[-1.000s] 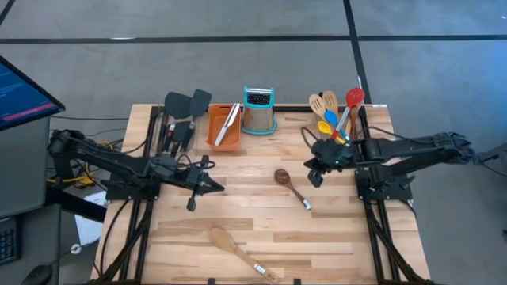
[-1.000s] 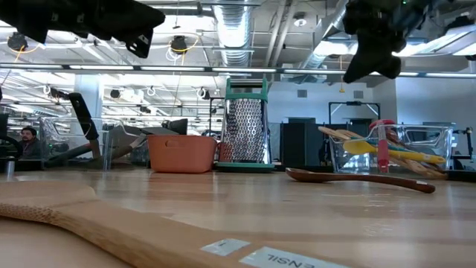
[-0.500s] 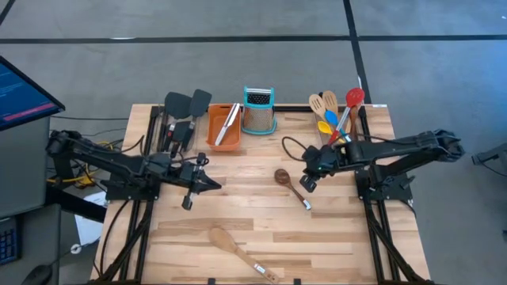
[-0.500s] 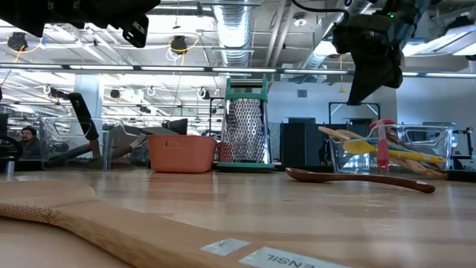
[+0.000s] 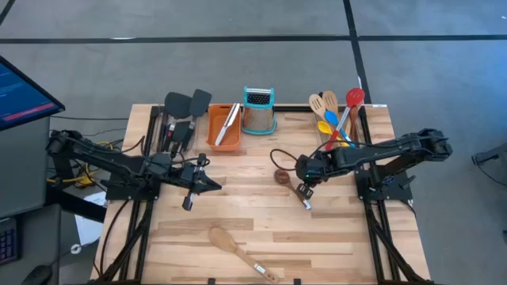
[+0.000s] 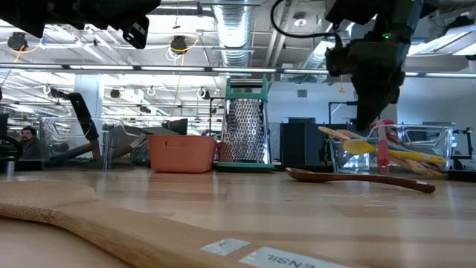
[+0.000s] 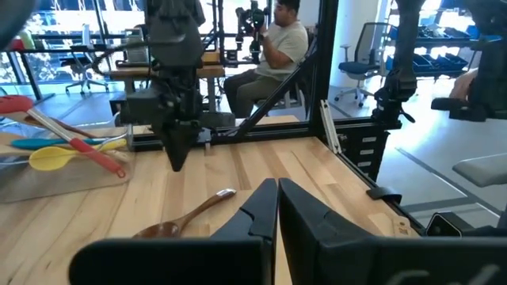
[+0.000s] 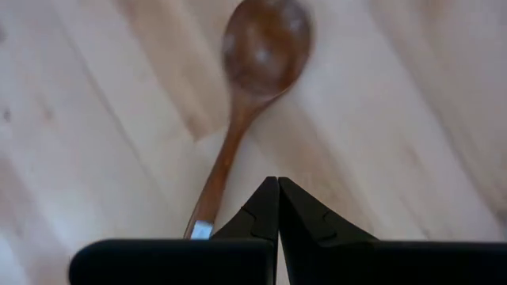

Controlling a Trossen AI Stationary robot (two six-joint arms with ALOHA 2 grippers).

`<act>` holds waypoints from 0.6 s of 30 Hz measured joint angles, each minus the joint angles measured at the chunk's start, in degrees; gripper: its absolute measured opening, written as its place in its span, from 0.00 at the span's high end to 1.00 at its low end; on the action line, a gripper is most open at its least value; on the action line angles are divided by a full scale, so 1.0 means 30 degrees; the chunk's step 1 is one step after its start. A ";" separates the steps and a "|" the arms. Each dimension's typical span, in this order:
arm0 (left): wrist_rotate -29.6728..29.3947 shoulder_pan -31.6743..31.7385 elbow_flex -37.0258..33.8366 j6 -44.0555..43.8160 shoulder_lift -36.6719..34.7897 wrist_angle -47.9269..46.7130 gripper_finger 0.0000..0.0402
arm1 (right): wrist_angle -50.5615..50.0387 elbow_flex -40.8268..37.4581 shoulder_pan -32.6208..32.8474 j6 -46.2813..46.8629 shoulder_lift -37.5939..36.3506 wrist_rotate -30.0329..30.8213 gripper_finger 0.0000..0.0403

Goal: Pick & Place Kitchen Items
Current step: Put the dark brown wooden spoon into the right transparent bin

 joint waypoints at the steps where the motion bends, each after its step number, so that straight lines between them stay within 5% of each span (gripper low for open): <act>1: -0.0003 0.0000 0.0000 0.0007 0.0000 0.0000 0.99 | -0.0010 0.0000 -0.0039 -0.0394 0.0150 -0.0491 1.00; 8: -0.0016 0.0006 0.0000 0.0937 0.0000 0.0100 0.99 | 0.0093 -0.0007 -0.0209 0.0656 0.0515 -0.2173 1.00; 18: -0.0025 0.0161 0.0007 0.0918 0.0000 0.0022 0.99 | 0.0005 -0.0007 0.1427 0.4640 0.0515 -0.1794 1.00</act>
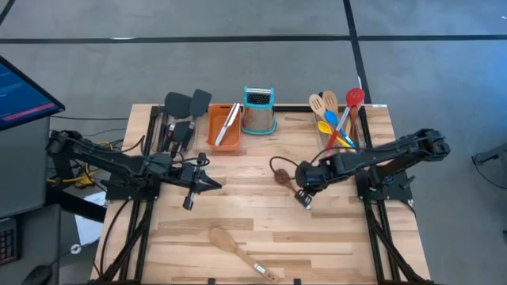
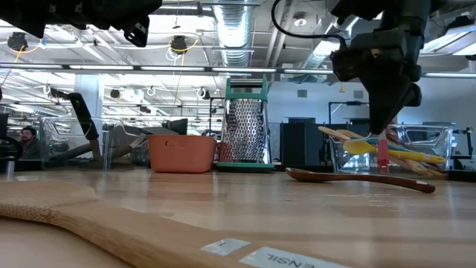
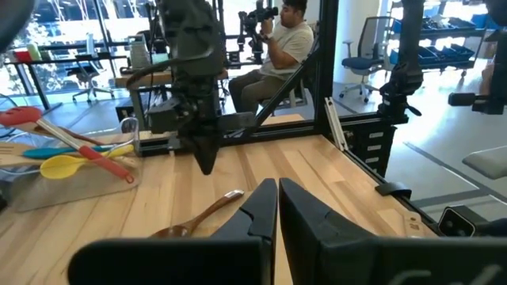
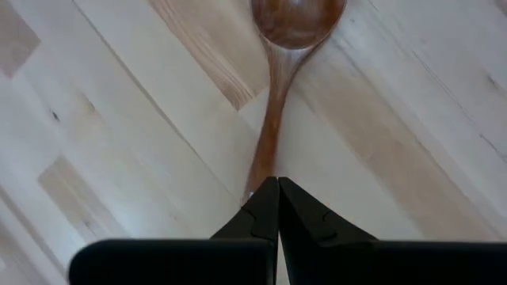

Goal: Pick & Place Kitchen Items
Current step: Put the dark brown wooden spoon into the right transparent bin

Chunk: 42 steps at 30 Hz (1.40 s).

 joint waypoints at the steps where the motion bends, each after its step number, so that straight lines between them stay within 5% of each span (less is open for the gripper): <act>1: 0.0000 0.0003 0.0000 -0.0007 0.0000 0.0000 0.99 | 0.0088 0.0007 0.0326 0.0496 0.0000 0.0278 1.00; 13: 0.0000 0.0000 0.0000 -0.0077 0.0000 -0.0021 0.99 | -0.0996 0.2735 0.3681 0.3248 0.0000 0.4091 1.00; 29: 0.0000 0.0007 0.0000 -0.0087 0.0000 -0.0041 0.99 | -0.2513 0.3412 0.2981 0.4211 0.0685 0.4936 0.99; 42: 0.0007 0.0005 -0.0157 -0.0087 0.0000 -0.0007 0.99 | -0.3189 0.3410 0.1997 0.2823 0.4156 0.3664 0.58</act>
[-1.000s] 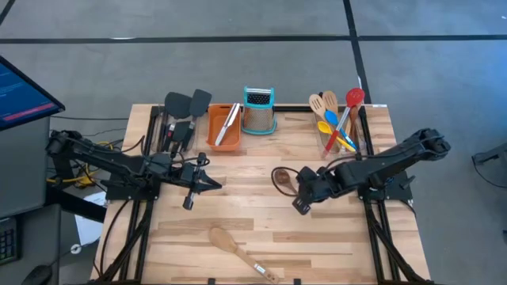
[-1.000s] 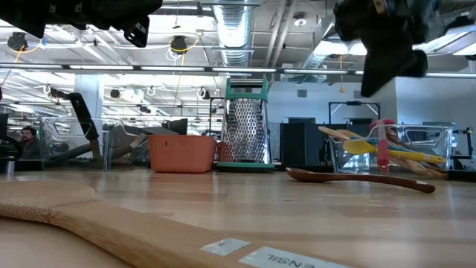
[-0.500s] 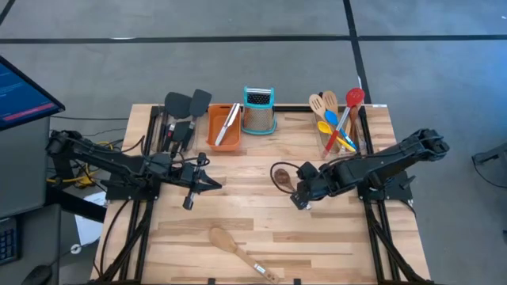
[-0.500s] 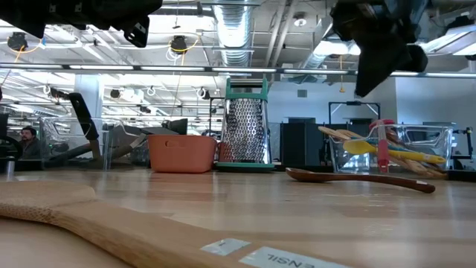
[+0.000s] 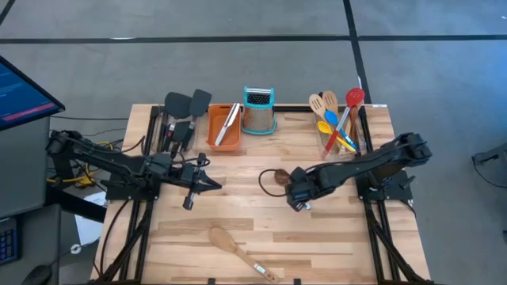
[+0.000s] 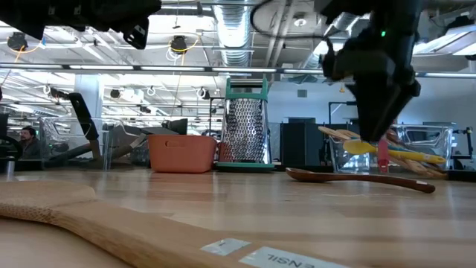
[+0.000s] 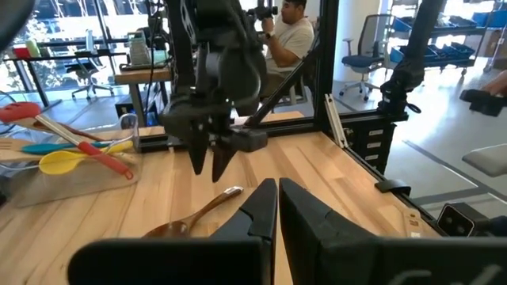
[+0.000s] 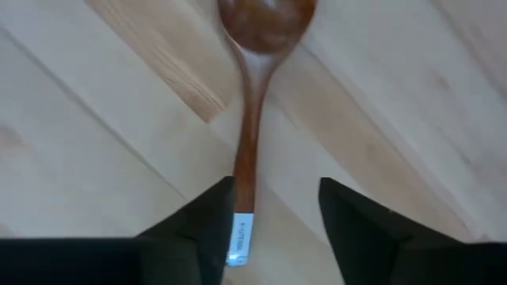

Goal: Pick & Place Kitchen Items
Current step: Put the dark brown wooden spoon into the right transparent bin

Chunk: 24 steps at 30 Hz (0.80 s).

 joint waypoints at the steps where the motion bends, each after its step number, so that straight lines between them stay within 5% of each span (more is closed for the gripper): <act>1: 0.0000 0.0000 -0.0083 0.0000 0.0000 0.0012 0.99 | 0.0000 0.0000 -0.0097 0.0007 0.0339 -0.0249 0.55; 9: -0.0007 0.0053 -0.0200 0.0000 0.0000 0.0083 0.99 | 0.0528 0.0000 -0.0572 -0.1262 0.2447 -0.1705 0.43; 24: -0.0007 0.0053 -0.0200 0.0000 0.0000 0.0138 0.99 | 0.2075 0.0014 -0.1704 -0.4263 0.3935 -0.1997 0.58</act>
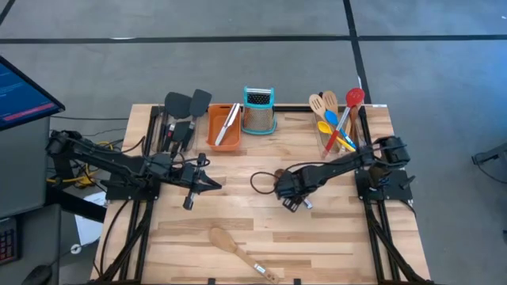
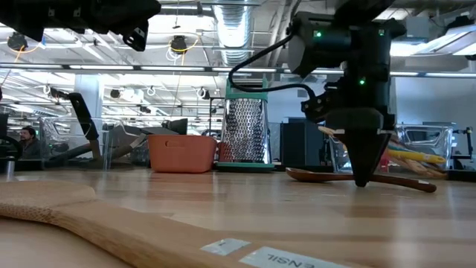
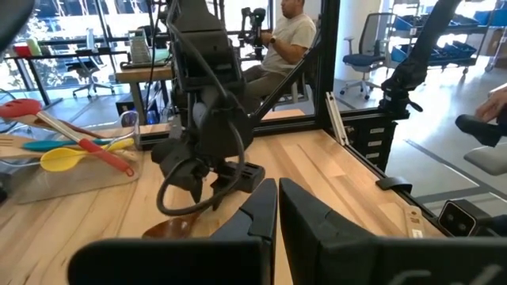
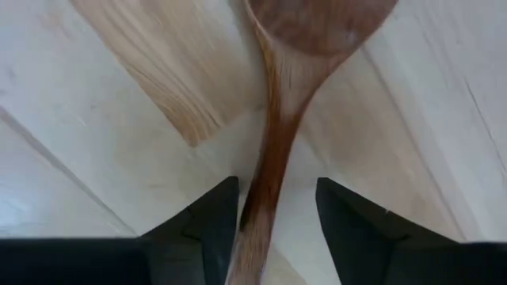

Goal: Pick & Place Kitchen Items
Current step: Put the dark brown wooden spoon into the right transparent bin

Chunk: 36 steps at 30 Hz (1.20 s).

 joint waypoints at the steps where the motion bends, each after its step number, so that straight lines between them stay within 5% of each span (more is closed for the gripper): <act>1: 0.0000 0.0000 0.0000 -0.0003 0.0000 0.0000 0.99 | 0.0123 -0.0006 -0.0092 -0.0207 0.0003 -0.0190 0.59; 13: 0.0000 0.0000 -0.0007 -0.0517 0.0000 -0.0015 0.99 | 0.0608 -0.0007 -0.0326 -0.0744 0.0011 -0.0789 0.91; 36: 0.0000 0.0000 -0.0007 -0.0510 0.0000 -0.0015 0.99 | 0.0663 0.1033 0.0194 -0.0691 -0.0361 -0.0507 0.92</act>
